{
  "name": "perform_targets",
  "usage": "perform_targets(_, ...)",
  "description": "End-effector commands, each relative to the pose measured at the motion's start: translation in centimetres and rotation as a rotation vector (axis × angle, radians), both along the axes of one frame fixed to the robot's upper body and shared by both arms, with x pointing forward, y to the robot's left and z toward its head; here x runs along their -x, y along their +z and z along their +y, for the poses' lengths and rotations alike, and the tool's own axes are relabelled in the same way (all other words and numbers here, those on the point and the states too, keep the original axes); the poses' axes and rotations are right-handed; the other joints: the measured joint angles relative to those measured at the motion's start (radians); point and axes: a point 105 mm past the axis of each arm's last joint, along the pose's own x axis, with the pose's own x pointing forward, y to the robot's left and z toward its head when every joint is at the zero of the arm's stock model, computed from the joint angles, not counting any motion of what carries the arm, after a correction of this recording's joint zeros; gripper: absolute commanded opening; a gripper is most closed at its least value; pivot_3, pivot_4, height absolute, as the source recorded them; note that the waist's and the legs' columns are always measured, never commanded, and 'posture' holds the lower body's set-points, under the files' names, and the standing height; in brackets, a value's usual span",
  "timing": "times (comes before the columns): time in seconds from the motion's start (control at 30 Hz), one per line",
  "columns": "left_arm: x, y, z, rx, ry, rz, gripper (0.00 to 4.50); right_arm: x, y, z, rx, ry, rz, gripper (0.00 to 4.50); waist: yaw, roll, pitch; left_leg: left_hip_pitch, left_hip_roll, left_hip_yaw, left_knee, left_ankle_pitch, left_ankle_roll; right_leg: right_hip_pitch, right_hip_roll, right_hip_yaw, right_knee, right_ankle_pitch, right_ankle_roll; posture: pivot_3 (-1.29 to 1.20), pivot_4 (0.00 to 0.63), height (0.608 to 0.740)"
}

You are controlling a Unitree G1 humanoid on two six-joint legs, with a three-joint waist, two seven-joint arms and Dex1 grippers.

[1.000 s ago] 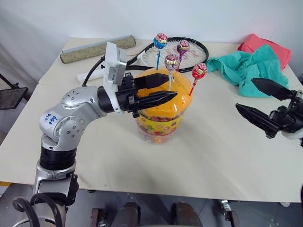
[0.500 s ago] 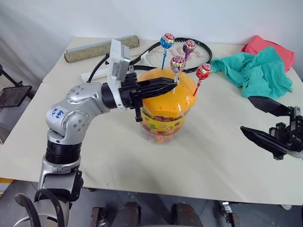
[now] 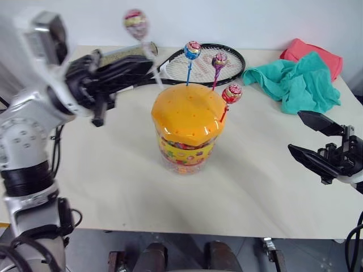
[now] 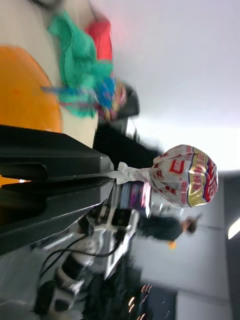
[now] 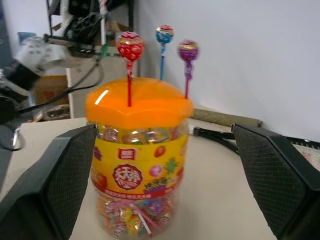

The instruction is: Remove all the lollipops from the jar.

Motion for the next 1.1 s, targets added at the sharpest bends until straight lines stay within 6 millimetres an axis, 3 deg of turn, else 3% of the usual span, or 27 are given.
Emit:
perform_targets(0.03,0.3,-4.1,5.2,-0.114,0.265,0.138,0.03,0.0,0.5,0.1,0.007,-0.006,-0.025,4.50,-0.011,0.000,0.000,0.000,0.000,-0.001,-0.001,0.000,0.000,-0.001,0.000,0.000,0.000,0.000,0.000,0.00,0.150,0.740)
perform_targets(0.17,1.2,-8.7,10.2,-0.242,0.510,0.364,0.03,0.1,0.7,0.4,0.032,0.006,-0.062,4.50,-0.008,0.000,0.001,-0.001,0.001,-0.001,-0.003,0.000,0.000,-0.002,0.000,0.000,-0.001,0.000,-0.001,0.00,0.150,0.740)
perform_targets(0.37,2.2,-14.2,13.8,-0.297,0.814,0.733,0.03,0.6,-1.5,1.5,0.126,0.080,-0.058,4.50,0.019,0.000,0.001,-0.001,0.001,-0.003,-0.003,0.000,0.000,-0.002,-0.005,0.001,-0.006,0.000,-0.001,0.00,0.150,0.740)
perform_targets(0.47,1.9,-16.9,13.9,-0.345,0.894,0.804,0.03,0.6,-2.0,2.2,0.140,0.117,-0.056,4.50,0.020,0.000,0.001,-0.001,0.000,-0.002,-0.003,0.001,0.001,-0.002,-0.008,0.000,-0.005,0.000,-0.001,0.00,0.150,0.740)
perform_targets(0.67,1.2,-19.4,13.3,-0.383,0.928,0.877,0.03,0.7,-2.7,3.1,0.143,0.154,-0.049,4.50,0.018,0.000,0.001,-0.001,-0.001,-0.002,-0.003,0.001,0.001,-0.002,-0.009,-0.001,-0.002,0.000,-0.001,0.00,0.150,0.740)
perform_targets(0.7,1.1,-19.4,13.6,-0.389,0.955,0.870,0.03,0.7,-2.7,3.2,0.141,0.158,-0.049,4.50,0.018,0.000,0.001,-0.001,-0.002,-0.002,-0.003,0.001,0.001,-0.002,-0.009,-0.001,-0.002,0.000,-0.001,0.00,0.150,0.740)
perform_targets(0.73,1.0,-19.4,13.7,-0.395,0.960,0.860,0.46,0.7,-2.6,3.2,0.140,0.162,-0.050,4.50,0.018,0.000,0.001,-0.001,-0.003,-0.002,-0.003,0.001,0.001,-0.002,-0.009,-0.001,-0.002,0.000,-0.001,0.00,0.150,0.740)
perform_targets(0.83,1.0,-18.5,13.1,-0.377,0.918,0.824,1.14,0.7,-2.4,3.3,0.141,0.172,-0.052,4.50,0.017,0.000,0.001,0.000,-0.003,-0.002,-0.003,0.001,0.001,-0.003,-0.009,-0.001,-0.002,0.000,-0.001,0.00,0.150,0.740)
perform_targets(0.93,1.5,-16.6,13.1,-0.342,0.834,0.743,2.03,0.7,-1.7,3.0,0.136,0.160,-0.068,4.50,0.016,0.000,0.001,0.000,-0.003,-0.002,-0.003,0.001,0.001,-0.003,-0.009,-0.001,-0.002,0.000,-0.001,0.00,0.150,0.740)
perform_targets(1.0,2.3,-14.2,14.2,-0.346,0.790,0.622,2.58,0.8,-0.5,2.7,0.112,0.135,-0.094,4.50,0.013,0.000,0.001,-0.001,-0.003,-0.001,-0.004,0.001,0.001,-0.003,-0.009,-0.001,-0.002,0.000,-0.001,0.00,0.150,0.740)
perform_targets(1.1,3.4,-10.0,14.6,-0.327,0.664,0.371,2.58,1.2,0.9,2.3,0.090,0.106,-0.119,4.50,0.016,0.000,0.001,-0.001,-0.001,-0.001,-0.007,0.001,0.001,-0.004,-0.011,-0.003,-0.006,0.000,-0.002,0.00,0.150,0.740)
